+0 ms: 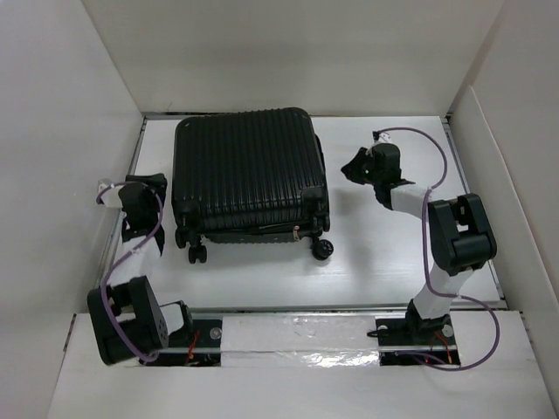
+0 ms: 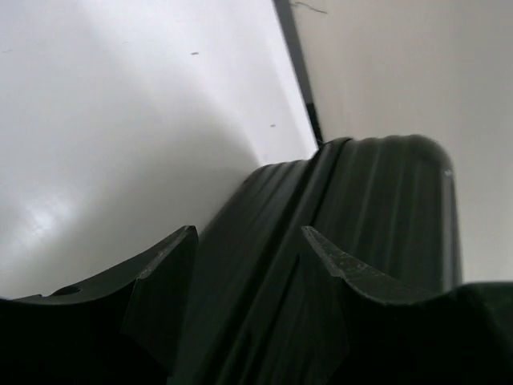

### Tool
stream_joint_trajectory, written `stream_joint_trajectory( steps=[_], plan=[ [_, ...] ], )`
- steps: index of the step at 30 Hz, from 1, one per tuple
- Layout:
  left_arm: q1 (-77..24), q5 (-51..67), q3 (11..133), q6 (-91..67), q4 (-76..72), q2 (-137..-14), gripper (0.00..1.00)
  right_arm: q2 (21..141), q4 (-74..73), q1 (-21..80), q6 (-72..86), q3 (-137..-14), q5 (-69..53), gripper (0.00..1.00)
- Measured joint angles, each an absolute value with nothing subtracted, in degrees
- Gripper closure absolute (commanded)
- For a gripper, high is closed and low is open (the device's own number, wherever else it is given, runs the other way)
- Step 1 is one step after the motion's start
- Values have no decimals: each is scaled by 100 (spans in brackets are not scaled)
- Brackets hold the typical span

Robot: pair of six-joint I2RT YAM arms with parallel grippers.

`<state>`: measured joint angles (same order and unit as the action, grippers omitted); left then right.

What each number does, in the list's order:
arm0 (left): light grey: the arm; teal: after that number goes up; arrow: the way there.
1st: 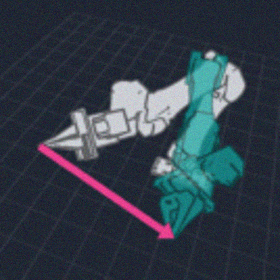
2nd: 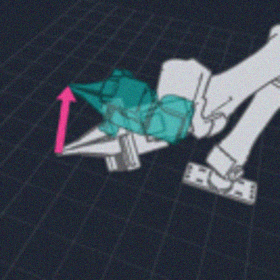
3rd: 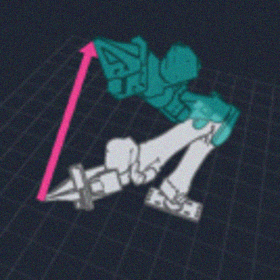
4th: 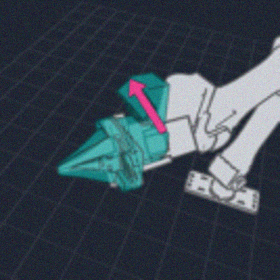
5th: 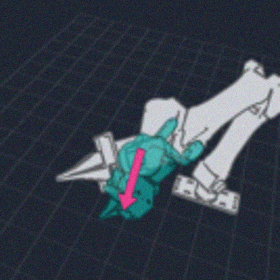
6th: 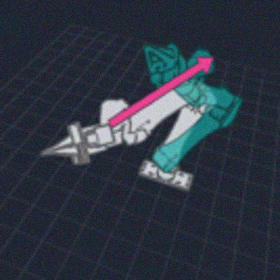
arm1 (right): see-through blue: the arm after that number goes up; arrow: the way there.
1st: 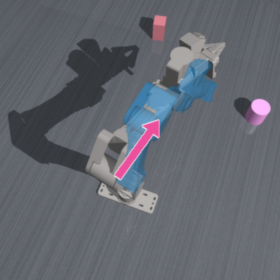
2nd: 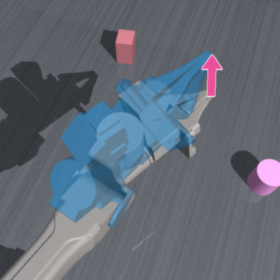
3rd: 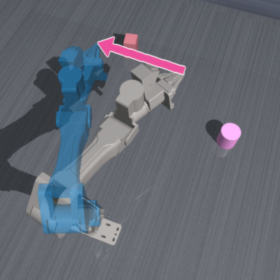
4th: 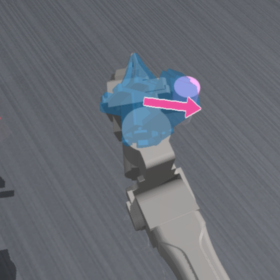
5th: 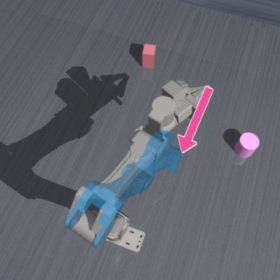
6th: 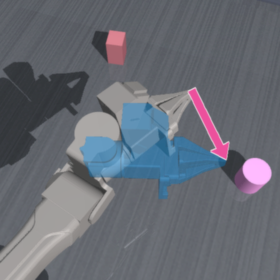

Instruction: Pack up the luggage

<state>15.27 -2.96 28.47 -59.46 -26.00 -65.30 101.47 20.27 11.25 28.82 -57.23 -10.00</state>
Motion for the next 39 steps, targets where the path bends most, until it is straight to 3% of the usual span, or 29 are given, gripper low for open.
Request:
stream_joint_trajectory(
  steps=[4,10,18,26,29,31,32,33,34,36,39],
  plan=[
    [1544,126,3437,-6023,-2945,-7422,54,10189,2171,1450,2867,-5725,-1017,88],
    [1302,445,3129,-6191,-3535,-8123,55,10820,1957,1629,2674,-6523,-1203,84],
    [307,-497,2003,-6163,-4069,-7435,55,12254,587,1525,1785,-9170,-1619,86],
    [-2021,-2206,1302,-6287,-3756,-6455,55,14208,-1278,1415,720,-12901,-1778,87],
    [-3083,-2482,1081,-6431,-3144,-6243,56,14455,-1616,1413,746,-13535,-1887,76],
    [-3789,-2585,1035,-6560,-2685,-6101,56,14529,-1708,1433,827,-13917,-2132,50],
    [-4058,-2541,1035,-6611,-2536,-6060,56,14534,-1754,1457,899,-14042,-2305,50],
    [-4348,-2541,1035,-6676,-2401,-5996,56,14514,-1647,1474,1002,-14064,-2473,36],
    [-4556,-2532,1035,-6751,-2263,-5900,56,14466,-1542,1492,1055,-14042,-2620,30],
    [-4735,-2547,1020,-6829,-1946,-5662,56,14147,-1081,1496,1376,-13480,-2864,16],
    [-4762,-2547,987,-6812,-1557,-5341,58,13421,-801,1470,1706,-12597,-3352,7]
  ],
)
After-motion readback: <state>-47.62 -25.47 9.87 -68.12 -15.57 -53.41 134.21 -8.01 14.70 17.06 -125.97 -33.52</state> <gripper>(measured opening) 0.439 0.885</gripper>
